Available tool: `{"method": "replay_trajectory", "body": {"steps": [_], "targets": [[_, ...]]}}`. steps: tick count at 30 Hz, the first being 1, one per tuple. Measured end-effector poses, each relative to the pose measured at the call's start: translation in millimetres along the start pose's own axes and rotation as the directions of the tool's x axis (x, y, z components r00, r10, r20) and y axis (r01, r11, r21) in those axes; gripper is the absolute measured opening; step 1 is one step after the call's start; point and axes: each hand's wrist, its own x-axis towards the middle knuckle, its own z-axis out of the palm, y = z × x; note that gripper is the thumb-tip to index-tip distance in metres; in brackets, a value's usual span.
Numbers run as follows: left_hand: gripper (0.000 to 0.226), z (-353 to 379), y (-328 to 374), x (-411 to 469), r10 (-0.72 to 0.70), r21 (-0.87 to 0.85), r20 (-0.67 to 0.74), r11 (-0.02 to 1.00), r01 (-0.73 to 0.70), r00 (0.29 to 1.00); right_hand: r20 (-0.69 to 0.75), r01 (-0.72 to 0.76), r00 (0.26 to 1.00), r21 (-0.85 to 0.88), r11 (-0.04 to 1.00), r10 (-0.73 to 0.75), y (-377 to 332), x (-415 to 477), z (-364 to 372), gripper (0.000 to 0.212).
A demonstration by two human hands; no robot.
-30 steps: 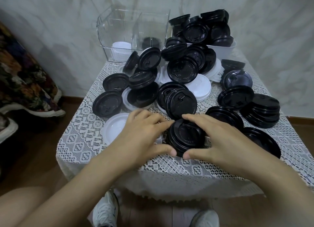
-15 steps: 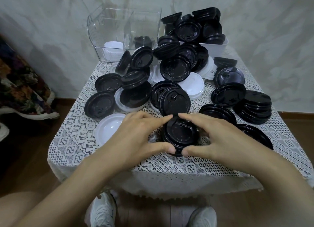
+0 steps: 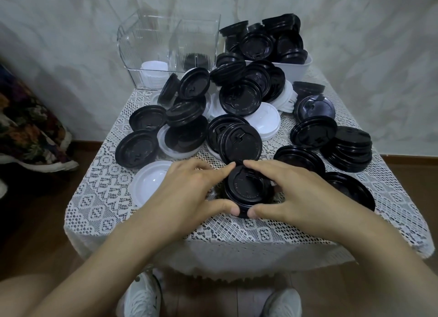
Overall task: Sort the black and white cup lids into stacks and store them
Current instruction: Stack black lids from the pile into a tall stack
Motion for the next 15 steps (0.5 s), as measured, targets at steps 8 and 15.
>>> {"method": "replay_trajectory", "body": {"steps": [8,15], "targets": [[0.093,5,-3,-2,0.025,-0.052,-0.073,0.998,-0.029,0.997,0.027,0.002,1.0,0.116,0.993,-0.005,7,-2,1,0.096],[0.088,7,-13,-1,0.003,-0.155,-0.037,0.988,-0.009,0.999,-0.025,-0.034,0.999,0.189,0.981,0.039,12,-2,1,0.09]]}}
